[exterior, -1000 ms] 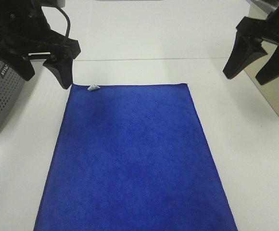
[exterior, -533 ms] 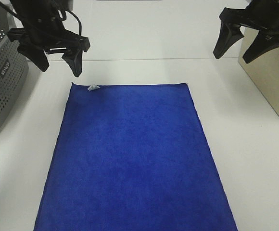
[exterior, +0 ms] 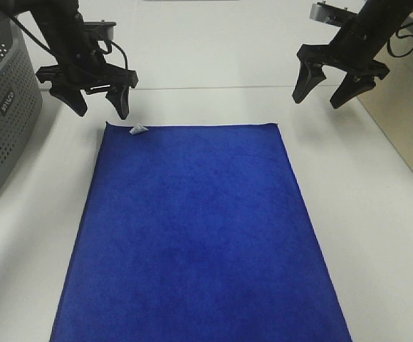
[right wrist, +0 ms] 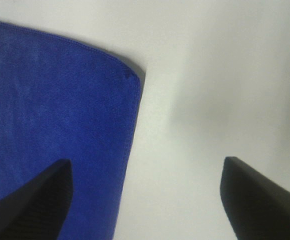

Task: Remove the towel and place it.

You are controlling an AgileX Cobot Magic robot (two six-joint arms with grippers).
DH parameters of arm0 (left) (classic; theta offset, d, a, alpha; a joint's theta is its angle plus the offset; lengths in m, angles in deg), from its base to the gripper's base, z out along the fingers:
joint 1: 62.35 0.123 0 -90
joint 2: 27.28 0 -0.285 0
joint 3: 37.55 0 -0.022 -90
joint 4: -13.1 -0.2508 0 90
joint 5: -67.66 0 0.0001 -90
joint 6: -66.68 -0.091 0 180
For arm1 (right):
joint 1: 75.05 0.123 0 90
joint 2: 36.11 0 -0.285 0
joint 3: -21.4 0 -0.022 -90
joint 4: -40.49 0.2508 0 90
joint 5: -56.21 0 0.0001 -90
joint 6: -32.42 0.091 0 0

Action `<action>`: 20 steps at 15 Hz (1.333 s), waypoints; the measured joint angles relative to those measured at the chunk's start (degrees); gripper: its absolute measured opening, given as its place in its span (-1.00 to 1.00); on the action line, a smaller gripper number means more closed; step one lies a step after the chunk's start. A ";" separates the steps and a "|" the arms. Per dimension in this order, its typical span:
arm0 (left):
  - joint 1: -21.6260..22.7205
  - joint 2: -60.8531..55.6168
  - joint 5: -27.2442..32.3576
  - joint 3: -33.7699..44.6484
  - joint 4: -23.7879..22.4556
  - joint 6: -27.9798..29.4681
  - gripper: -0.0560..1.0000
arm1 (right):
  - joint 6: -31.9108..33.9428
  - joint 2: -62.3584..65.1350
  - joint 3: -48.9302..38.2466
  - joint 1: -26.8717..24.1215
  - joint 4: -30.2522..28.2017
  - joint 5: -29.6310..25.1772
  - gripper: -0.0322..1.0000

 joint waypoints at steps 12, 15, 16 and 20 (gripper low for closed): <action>4.58 5.90 0.34 -0.80 4.13 -6.36 0.52 | -4.93 -7.39 1.38 -0.06 3.78 0.00 0.59; 4.70 6.88 -0.06 -0.92 4.35 -7.10 0.52 | -5.50 -7.39 1.38 -0.06 4.13 0.34 0.59; 4.70 7.10 -0.23 -1.09 4.35 -7.16 0.53 | -5.67 -7.39 1.38 -0.06 4.18 0.69 0.59; 4.70 7.45 -0.46 -1.55 4.70 -7.56 0.53 | -6.30 -8.19 1.38 -0.06 4.35 1.38 0.59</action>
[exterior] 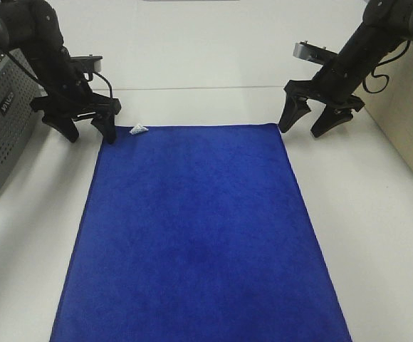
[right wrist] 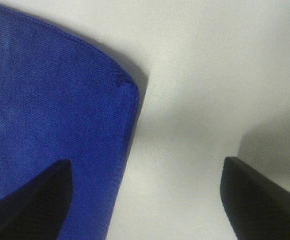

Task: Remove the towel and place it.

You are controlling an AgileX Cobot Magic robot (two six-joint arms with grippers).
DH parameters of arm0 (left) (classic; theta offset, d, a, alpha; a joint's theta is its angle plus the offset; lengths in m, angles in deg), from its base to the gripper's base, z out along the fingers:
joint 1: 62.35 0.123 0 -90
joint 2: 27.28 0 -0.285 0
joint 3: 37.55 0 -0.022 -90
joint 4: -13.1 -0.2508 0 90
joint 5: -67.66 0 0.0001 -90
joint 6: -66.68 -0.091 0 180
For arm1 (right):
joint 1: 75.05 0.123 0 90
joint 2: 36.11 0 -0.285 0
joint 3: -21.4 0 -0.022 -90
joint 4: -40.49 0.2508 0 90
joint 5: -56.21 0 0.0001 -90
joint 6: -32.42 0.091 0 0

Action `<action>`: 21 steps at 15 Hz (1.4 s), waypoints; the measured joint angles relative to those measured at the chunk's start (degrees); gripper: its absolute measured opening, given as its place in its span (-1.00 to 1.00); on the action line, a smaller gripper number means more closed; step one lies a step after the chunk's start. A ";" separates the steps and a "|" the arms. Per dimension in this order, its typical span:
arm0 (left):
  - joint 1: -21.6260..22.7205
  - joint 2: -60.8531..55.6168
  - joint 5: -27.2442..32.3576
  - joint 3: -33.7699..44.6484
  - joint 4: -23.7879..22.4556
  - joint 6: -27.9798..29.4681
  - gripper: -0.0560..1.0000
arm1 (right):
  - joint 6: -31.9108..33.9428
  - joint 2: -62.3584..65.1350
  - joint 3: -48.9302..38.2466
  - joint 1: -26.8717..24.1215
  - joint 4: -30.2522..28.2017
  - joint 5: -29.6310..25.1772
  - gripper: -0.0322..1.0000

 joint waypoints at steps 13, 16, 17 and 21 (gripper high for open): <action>-0.69 0.06 -2.18 0.00 1.83 -1.60 0.53 | 0.00 -1.66 0.52 0.06 2.58 1.83 0.58; -2.12 0.40 -3.27 -0.11 2.58 -1.89 0.47 | 0.00 -1.66 0.52 0.97 2.18 3.55 0.55; -2.64 0.63 -3.38 -0.40 3.15 -1.89 0.46 | 0.00 -1.89 0.52 1.60 2.23 4.24 0.54; -4.47 1.15 -4.53 -0.69 4.93 -2.12 0.45 | 0.00 -2.52 0.97 4.35 2.81 5.73 0.54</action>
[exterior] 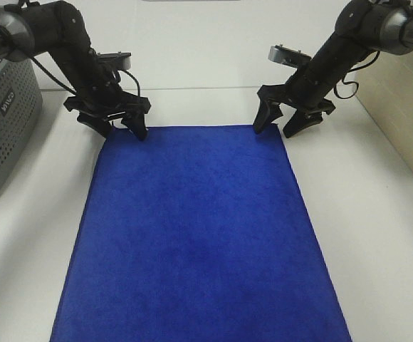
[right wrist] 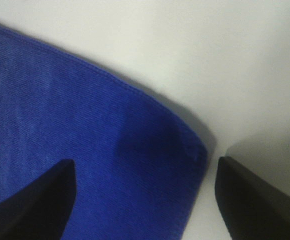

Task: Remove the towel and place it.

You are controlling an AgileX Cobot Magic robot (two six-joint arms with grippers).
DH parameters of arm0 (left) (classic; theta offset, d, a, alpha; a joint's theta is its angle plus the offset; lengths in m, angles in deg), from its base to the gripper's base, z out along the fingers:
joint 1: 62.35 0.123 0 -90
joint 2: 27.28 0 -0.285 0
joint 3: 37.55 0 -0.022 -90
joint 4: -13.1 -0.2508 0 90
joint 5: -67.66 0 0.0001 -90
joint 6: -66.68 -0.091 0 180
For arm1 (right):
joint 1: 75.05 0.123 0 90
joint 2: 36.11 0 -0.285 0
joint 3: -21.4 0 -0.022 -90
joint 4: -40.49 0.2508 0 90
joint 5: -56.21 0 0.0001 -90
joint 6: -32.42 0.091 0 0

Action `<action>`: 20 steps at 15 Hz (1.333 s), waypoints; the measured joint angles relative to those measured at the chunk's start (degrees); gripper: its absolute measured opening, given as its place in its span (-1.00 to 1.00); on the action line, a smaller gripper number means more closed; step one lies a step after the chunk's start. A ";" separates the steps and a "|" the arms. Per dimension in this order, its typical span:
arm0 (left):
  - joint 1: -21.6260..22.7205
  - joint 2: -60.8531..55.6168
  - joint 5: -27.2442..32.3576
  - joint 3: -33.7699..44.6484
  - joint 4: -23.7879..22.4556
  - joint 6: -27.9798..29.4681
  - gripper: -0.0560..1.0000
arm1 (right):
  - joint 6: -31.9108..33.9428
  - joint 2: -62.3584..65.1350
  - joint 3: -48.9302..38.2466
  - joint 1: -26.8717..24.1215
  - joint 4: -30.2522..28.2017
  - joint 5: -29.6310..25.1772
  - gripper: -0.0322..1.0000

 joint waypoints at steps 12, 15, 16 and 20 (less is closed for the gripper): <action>-2.41 0.57 -3.09 0.00 2.52 -0.23 -0.13 | 0.00 -0.69 0.00 2.23 -2.81 5.04 -0.25; -2.41 0.69 -3.67 0.00 2.52 -0.63 -0.48 | 0.00 -0.80 0.00 2.23 -2.92 5.84 -0.71; -2.41 0.74 -3.84 0.00 2.52 -0.80 -0.59 | 0.00 -0.86 -0.06 2.23 -2.52 6.19 -0.82; -2.41 0.74 -4.01 0.06 2.52 -2.12 -0.88 | 0.29 -0.97 -0.11 2.23 -1.26 6.93 -0.91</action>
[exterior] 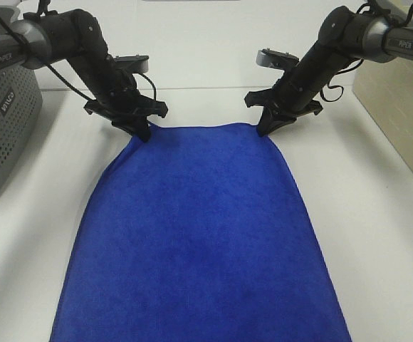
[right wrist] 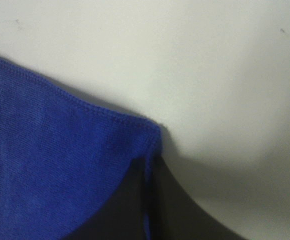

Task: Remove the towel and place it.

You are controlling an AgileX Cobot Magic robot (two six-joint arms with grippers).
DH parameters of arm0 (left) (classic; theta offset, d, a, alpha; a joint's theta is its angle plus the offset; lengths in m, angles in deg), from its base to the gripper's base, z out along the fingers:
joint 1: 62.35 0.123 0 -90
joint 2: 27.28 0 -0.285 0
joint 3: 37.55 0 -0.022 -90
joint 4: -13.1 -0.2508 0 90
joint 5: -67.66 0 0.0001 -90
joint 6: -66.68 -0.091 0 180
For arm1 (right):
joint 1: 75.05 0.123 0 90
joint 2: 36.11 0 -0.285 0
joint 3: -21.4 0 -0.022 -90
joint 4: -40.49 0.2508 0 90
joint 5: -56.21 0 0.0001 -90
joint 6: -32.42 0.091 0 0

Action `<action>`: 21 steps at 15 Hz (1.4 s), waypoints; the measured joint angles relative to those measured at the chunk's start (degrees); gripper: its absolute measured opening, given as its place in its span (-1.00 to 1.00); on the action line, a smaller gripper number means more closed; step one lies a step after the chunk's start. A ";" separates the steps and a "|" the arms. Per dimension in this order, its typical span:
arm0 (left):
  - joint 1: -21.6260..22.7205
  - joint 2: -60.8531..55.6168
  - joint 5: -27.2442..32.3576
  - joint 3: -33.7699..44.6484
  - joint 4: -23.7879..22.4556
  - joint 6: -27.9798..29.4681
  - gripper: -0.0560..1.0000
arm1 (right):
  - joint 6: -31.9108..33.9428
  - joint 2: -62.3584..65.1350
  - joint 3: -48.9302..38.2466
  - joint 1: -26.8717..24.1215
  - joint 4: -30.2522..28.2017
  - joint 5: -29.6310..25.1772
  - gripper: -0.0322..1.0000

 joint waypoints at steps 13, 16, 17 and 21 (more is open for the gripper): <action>0.00 1.72 -12.43 -8.71 -8.48 -1.78 -0.88 | -6.47 2.29 2.29 0.00 -2.12 11.69 -0.91; 0.00 1.72 -16.50 -8.71 -9.57 -1.78 -0.88 | -8.65 2.29 5.61 0.00 -1.95 12.72 -0.91; 0.00 1.72 -17.99 -8.71 -9.68 -1.78 -0.88 | -9.22 2.35 5.84 0.00 -1.89 13.46 -0.91; 0.00 1.72 -22.86 -8.71 -11.06 -1.78 -0.88 | -10.14 2.29 5.84 0.00 -1.60 17.70 -0.91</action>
